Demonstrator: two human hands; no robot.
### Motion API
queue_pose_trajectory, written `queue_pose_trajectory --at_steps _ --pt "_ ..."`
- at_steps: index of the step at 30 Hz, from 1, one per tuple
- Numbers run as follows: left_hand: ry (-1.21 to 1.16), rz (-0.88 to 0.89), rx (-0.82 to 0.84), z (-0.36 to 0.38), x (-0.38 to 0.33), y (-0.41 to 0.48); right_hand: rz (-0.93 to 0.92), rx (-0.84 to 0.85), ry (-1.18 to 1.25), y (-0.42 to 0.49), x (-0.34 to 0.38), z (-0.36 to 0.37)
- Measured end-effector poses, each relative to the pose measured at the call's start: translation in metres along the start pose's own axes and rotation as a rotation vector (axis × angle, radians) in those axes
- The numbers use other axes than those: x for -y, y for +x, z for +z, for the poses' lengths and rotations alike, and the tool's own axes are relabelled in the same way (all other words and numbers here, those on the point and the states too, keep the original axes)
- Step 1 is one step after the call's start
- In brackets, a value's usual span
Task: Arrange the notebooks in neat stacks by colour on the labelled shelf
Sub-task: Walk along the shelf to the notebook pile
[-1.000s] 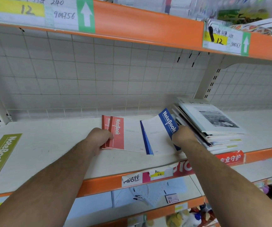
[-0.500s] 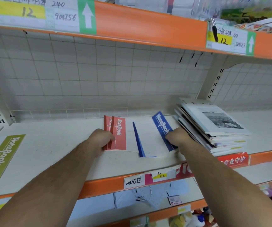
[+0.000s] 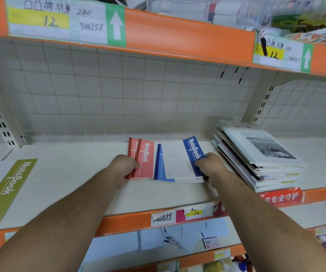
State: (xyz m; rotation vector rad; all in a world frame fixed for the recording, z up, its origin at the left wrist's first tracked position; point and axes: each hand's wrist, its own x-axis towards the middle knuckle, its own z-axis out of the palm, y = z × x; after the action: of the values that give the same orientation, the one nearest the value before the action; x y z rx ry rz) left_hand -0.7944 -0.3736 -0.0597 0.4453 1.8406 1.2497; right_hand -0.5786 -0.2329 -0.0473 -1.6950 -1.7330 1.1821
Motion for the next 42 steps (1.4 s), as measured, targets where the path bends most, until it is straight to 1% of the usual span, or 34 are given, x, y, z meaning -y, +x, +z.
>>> queue_pose_trajectory --at_steps 4,9,12,17,24,31,37,42 --pt "-0.043 0.008 -0.043 -0.002 -0.001 -0.017 0.027 0.007 0.184 -0.015 0.002 0.001" --pt "-0.081 0.038 -0.147 -0.025 0.007 -0.048 -0.002 0.111 0.207 -0.032 0.016 0.016" --pt "-0.108 0.057 -0.234 -0.048 0.014 -0.070 -0.059 0.197 0.221 -0.052 0.030 0.035" --pt "-0.245 0.032 -0.379 -0.095 0.037 -0.109 -0.111 0.373 0.353 -0.096 0.042 0.074" --pt "-0.373 0.069 -0.511 -0.170 0.071 -0.164 -0.197 0.504 0.395 -0.168 0.071 0.131" --pt "-0.423 0.111 -0.593 -0.269 0.105 -0.221 -0.273 0.556 0.381 -0.263 0.104 0.202" --pt "-0.434 0.121 -0.646 -0.387 0.143 -0.274 -0.327 0.599 0.383 -0.369 0.136 0.285" --pt "-0.469 0.122 -0.707 -0.480 0.180 -0.312 -0.321 0.663 0.390 -0.446 0.165 0.358"
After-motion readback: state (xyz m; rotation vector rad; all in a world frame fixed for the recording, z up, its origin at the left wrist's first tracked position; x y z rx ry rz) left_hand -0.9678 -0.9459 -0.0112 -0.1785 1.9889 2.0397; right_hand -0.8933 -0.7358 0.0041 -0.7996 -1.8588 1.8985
